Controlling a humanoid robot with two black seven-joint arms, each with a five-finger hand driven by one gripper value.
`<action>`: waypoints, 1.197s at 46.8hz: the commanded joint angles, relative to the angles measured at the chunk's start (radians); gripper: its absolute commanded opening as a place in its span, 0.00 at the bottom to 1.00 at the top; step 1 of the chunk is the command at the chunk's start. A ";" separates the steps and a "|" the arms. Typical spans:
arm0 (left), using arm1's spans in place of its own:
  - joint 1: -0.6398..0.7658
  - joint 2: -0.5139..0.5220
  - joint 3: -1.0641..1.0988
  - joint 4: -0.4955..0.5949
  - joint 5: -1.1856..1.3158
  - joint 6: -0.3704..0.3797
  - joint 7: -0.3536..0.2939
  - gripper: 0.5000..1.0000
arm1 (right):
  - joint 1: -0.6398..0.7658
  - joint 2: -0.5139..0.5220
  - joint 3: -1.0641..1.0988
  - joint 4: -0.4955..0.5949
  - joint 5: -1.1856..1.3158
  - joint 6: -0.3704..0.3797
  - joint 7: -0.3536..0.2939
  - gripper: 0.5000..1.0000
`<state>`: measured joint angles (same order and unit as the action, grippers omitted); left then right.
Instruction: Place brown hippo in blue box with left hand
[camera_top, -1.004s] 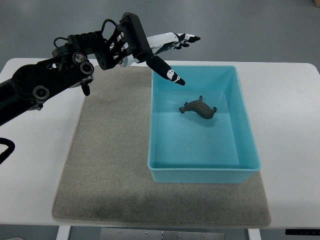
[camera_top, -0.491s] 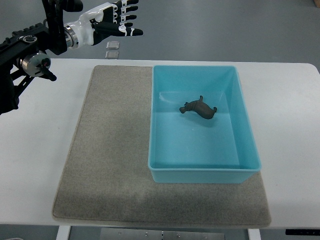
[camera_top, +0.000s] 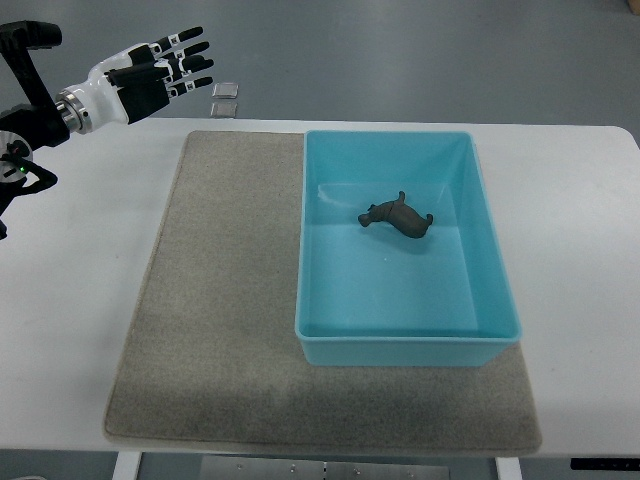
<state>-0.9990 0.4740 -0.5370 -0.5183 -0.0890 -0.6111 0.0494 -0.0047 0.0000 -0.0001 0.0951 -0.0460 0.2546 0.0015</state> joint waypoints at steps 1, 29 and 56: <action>0.022 -0.001 0.000 0.015 -0.061 0.000 0.023 1.00 | 0.000 0.000 0.000 0.000 0.000 0.000 0.000 0.87; 0.074 -0.005 -0.080 0.018 -0.133 0.000 0.030 1.00 | 0.000 0.000 0.000 0.000 0.000 0.000 0.000 0.87; 0.088 -0.008 -0.080 0.018 -0.132 0.000 0.030 1.00 | -0.003 0.000 -0.001 0.017 -0.006 0.015 0.002 0.87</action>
<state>-0.9112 0.4648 -0.6151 -0.5015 -0.2209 -0.6108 0.0798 -0.0076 0.0000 -0.0014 0.1109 -0.0522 0.2702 0.0031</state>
